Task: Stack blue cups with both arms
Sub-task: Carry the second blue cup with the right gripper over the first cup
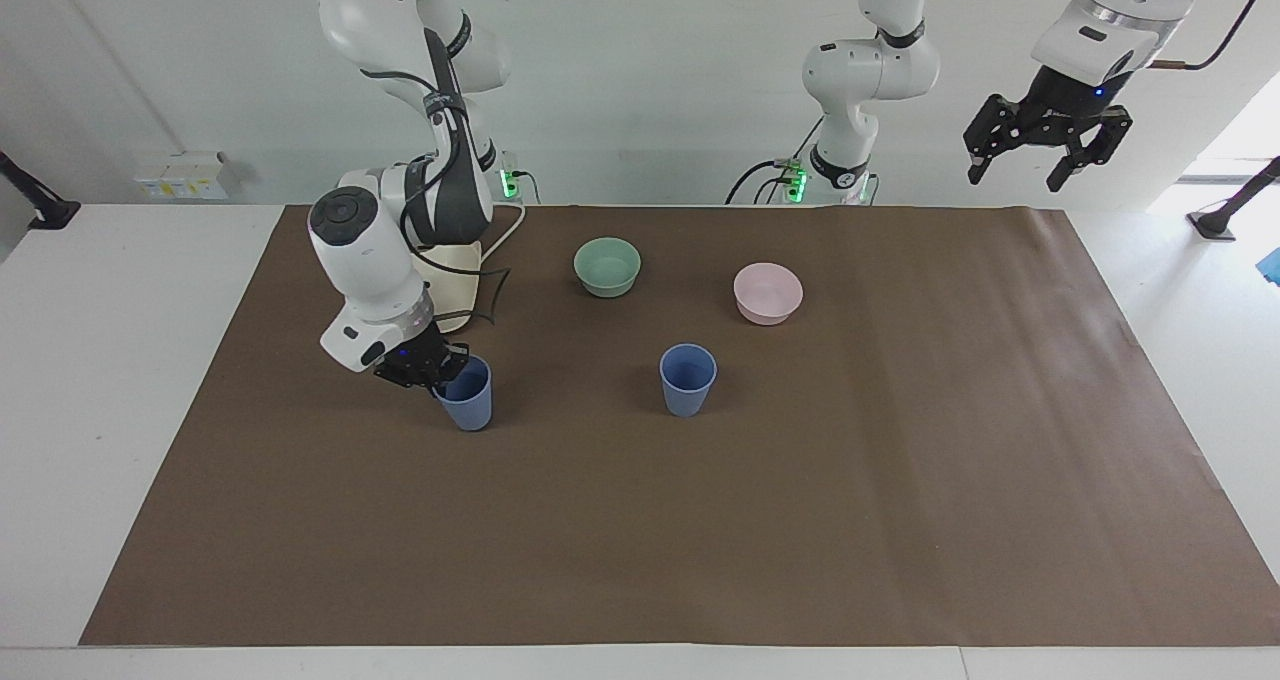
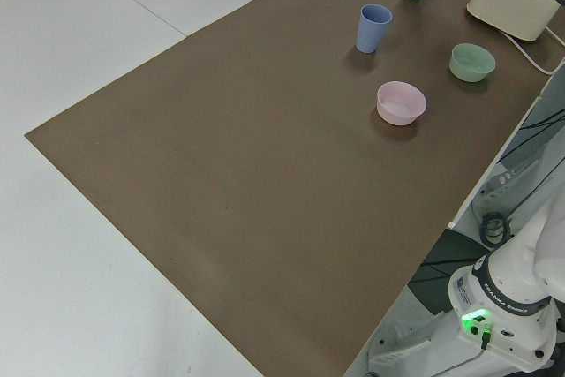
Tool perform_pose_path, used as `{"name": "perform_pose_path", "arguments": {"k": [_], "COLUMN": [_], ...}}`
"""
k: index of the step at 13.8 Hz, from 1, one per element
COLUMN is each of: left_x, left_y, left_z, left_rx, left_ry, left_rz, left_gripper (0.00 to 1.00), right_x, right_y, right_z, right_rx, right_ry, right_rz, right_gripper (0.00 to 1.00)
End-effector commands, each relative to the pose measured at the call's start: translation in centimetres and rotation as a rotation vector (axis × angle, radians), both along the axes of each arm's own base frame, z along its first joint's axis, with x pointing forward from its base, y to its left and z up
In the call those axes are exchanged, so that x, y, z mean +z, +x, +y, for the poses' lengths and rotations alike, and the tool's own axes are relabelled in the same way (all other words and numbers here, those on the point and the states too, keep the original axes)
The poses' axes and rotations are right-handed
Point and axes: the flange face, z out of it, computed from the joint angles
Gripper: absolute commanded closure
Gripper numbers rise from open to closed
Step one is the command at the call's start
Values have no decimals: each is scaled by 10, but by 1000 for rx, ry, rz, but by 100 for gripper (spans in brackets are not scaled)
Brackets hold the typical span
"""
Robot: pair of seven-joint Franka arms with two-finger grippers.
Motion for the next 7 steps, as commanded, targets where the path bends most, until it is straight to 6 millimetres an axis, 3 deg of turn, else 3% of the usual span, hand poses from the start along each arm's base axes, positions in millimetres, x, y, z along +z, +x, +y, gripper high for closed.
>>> {"name": "perform_pose_path", "arguments": {"k": [1,4,7], "left_x": [-4,-5,-4], "left_y": [-5,-6,-6], "left_z": [3,2,-3], "left_rx": [5,-1,-7], "left_ry": [-8,-8,-8], "left_rz": [28,33,31], "left_gripper": [0,0,0], "right_x": [50,92,103], "right_y": [10,6,-8], "right_z": [37,83,140], "right_rx": [-55,-125,-121], "right_ry": [26,60,83], "right_rz": [11,29,20], "right_gripper": [100,100,100]}}
